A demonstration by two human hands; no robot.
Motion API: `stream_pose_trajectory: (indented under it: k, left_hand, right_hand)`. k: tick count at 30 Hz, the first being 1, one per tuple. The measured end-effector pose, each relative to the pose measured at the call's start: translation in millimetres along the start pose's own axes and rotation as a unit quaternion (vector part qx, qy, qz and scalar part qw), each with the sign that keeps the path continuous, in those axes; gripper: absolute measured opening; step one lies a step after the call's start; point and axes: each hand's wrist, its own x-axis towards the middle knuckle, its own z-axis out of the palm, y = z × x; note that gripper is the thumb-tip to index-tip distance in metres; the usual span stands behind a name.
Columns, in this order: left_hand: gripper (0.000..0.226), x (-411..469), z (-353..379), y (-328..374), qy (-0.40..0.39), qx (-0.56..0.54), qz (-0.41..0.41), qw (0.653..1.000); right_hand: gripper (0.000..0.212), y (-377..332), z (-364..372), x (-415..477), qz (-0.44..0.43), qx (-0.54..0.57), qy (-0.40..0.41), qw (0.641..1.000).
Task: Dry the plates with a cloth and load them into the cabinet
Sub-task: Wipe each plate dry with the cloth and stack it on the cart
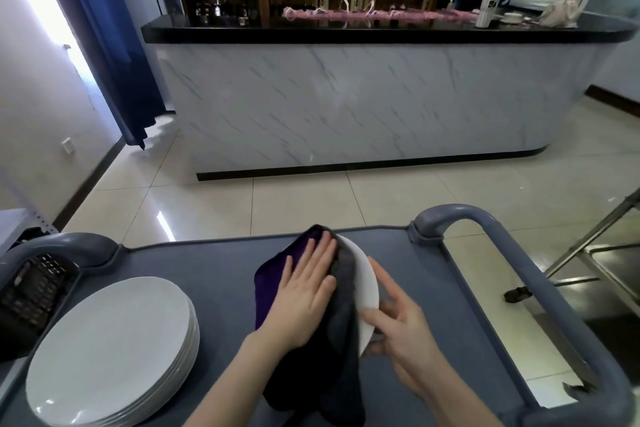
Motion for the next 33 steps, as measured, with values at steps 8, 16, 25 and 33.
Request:
stream_pose_trajectory:
  k: [8, 16, 25, 33]
  left_hand:
    - [0.053, -35, 7, -31, 0.069, -0.046, -0.089, 0.993]
    - [0.055, -55, 21, 13, 0.021, -0.003, 0.02, 1.0]
    - [0.056, -22, -7, 3, -0.02, 0.036, 0.084, 0.996]
    - [0.059, -20, -11, -36, 0.119, -0.037, -0.057, 0.991]
  right_hand:
    - [0.07, 3, -7, 6, -0.01, 0.049, 0.063, 0.997]
    - [0.065, 7, 7, 14, 0.005, 0.052, 0.051, 0.997]
    - [0.059, -3, 18, 8, 0.001, 0.008, -0.004, 1.0]
    - [0.071, -1, 5, -10, 0.01, 0.004, 0.0, 1.0]
